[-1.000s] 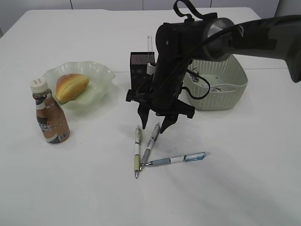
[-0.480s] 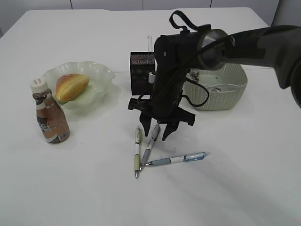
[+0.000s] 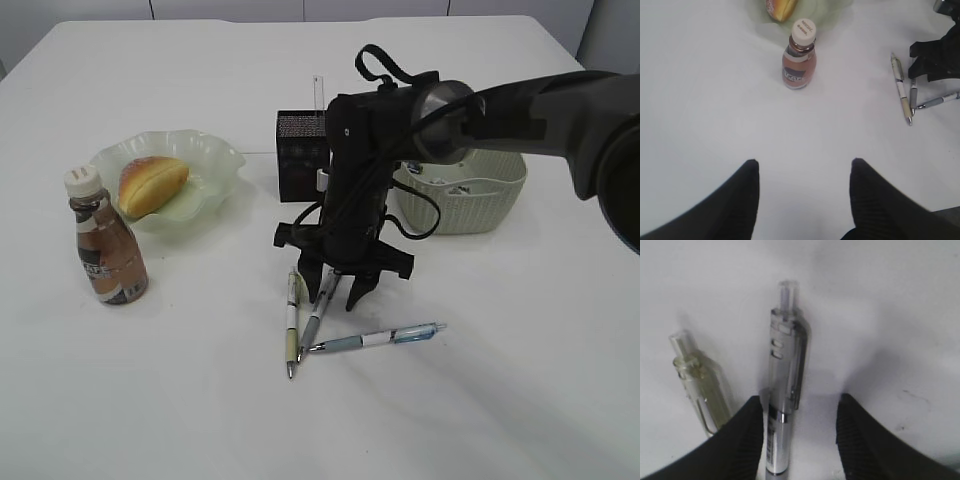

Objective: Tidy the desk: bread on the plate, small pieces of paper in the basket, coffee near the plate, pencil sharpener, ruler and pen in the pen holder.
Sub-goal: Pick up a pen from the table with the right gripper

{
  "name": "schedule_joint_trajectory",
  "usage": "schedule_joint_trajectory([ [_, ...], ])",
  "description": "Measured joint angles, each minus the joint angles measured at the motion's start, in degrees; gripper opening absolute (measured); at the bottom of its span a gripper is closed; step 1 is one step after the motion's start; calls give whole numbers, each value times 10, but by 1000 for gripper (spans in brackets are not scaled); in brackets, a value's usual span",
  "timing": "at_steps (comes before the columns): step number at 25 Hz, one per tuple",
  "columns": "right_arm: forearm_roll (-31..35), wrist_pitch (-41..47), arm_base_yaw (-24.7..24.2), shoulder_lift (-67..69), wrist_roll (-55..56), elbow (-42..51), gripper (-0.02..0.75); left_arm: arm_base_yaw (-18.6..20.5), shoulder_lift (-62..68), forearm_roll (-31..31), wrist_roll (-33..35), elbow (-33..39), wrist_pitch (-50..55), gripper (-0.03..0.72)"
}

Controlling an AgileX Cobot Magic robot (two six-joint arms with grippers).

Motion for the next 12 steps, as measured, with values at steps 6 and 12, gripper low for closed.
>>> schedule_joint_trajectory([
  [6, -14, -7, 0, 0, 5, -1, 382, 0, 0, 0, 0, 0, 0, 416],
  [12, -24, -9, 0, 1, 9, -1, 323, 0, 0, 0, 0, 0, 0, 416],
])
